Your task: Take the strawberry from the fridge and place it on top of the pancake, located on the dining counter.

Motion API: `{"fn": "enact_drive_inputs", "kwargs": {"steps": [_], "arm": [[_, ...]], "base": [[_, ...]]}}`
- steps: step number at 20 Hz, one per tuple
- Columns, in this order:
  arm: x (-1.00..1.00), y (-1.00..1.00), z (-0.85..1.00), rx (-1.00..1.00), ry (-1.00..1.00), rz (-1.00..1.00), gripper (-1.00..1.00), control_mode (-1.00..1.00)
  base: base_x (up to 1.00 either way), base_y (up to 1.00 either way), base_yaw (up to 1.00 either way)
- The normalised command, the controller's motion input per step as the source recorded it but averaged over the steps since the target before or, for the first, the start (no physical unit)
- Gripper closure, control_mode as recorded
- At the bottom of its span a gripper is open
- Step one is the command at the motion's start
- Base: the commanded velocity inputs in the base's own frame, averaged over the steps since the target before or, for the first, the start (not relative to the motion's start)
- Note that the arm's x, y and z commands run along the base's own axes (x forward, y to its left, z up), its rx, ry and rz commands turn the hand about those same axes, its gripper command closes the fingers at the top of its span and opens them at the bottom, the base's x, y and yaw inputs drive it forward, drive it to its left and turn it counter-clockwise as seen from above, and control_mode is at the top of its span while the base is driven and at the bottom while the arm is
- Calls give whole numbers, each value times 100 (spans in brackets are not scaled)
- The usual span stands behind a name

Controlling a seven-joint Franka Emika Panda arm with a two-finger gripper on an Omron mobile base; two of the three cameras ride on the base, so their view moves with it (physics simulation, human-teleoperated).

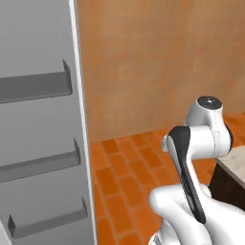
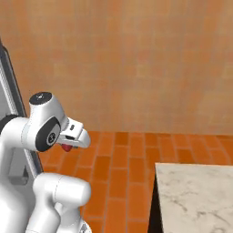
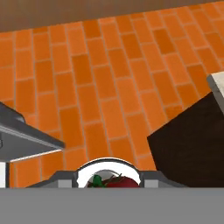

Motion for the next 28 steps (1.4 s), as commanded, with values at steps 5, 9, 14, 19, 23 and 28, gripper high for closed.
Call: {"fn": "enact_drive_inputs", "kwargs": {"steps": [5, 9, 14, 19, 23, 28], "arm": [[0, 0, 0, 0, 0, 0, 100, 100], [0, 0, 0, 0, 0, 0, 100, 100], [0, 0, 0, 0, 0, 0, 100, 100], [0, 0, 0, 0, 0, 0, 100, 100], [0, 0, 0, 0, 0, 0, 100, 100], [0, 0, 0, 0, 0, 0, 100, 100]], "base": [[87, -67, 27], [100, -29, 11], [100, 0, 0], [100, -6, 0], [100, -17, -3], [96, -28, -40]]}}
